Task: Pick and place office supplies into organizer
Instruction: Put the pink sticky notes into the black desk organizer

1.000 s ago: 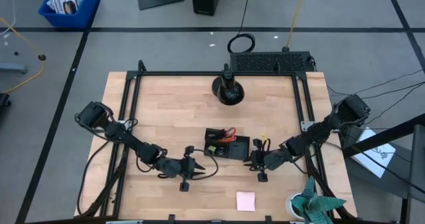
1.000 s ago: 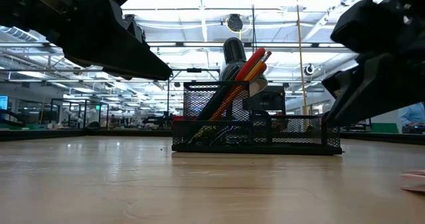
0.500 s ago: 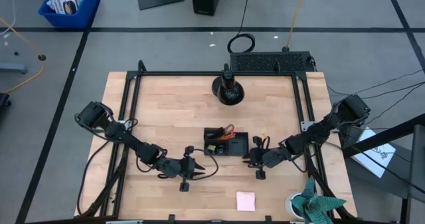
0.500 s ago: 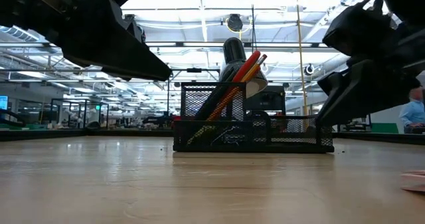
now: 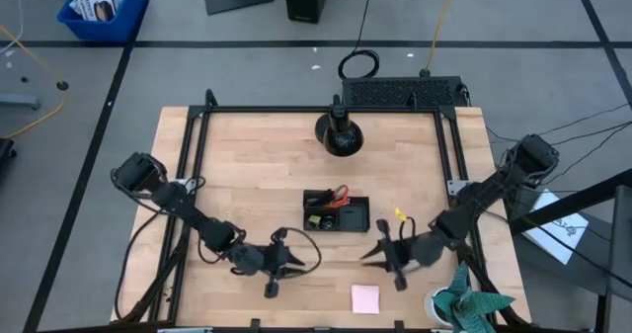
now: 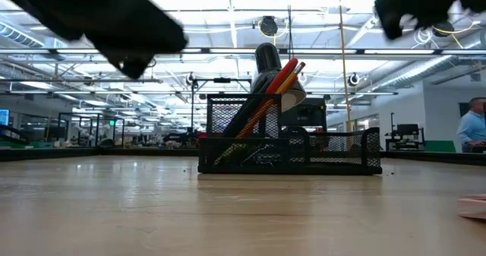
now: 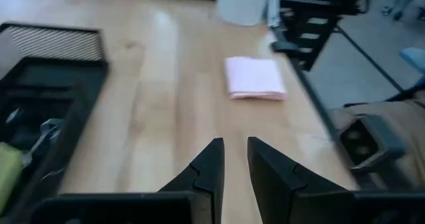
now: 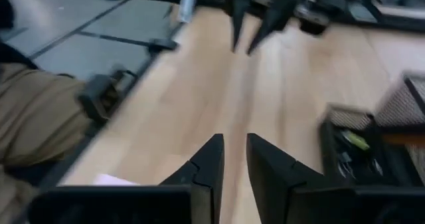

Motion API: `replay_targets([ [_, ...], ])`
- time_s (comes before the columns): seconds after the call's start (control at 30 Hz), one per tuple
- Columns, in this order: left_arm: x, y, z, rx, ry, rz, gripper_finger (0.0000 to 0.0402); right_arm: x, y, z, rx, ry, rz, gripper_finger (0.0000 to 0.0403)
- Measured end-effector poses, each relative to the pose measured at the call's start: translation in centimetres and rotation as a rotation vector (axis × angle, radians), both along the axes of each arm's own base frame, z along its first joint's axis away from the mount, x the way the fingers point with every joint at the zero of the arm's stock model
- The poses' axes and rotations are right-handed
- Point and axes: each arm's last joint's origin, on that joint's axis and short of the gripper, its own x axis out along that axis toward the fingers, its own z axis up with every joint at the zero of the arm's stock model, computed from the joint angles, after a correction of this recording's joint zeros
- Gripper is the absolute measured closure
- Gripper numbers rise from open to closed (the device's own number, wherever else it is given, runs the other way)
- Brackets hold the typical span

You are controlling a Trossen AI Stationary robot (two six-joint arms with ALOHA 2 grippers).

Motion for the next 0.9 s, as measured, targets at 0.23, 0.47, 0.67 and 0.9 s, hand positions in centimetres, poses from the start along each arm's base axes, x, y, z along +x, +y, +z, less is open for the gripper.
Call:
replay_targets([
  [0.23, 0.1, -2.8, 2.3, 0.007, -0.022, -0.024, 0.0330, -1.0, 3.5, 2.4, -0.060, 0.028, 0.008, 0.0344],
  [0.47, 0.0, -4.1, 3.4, -0.028, -0.017, -0.035, 0.0330, -2.3, 5.7, 1.8, 0.024, 0.073, 0.029, 0.0331],
  [0.67, 0.4, -4.6, 2.9, -0.062, 0.044, -0.003, 0.0330, -2.4, 7.1, -0.2, 0.119, 0.139, 0.003, 0.0254],
  [0.9, 4.0, -7.9, 0.2, 0.022, 0.137, -0.038, 0.0330, -2.1, 9.1, -1.5, 0.188, 0.110, 0.087, 0.0172],
])
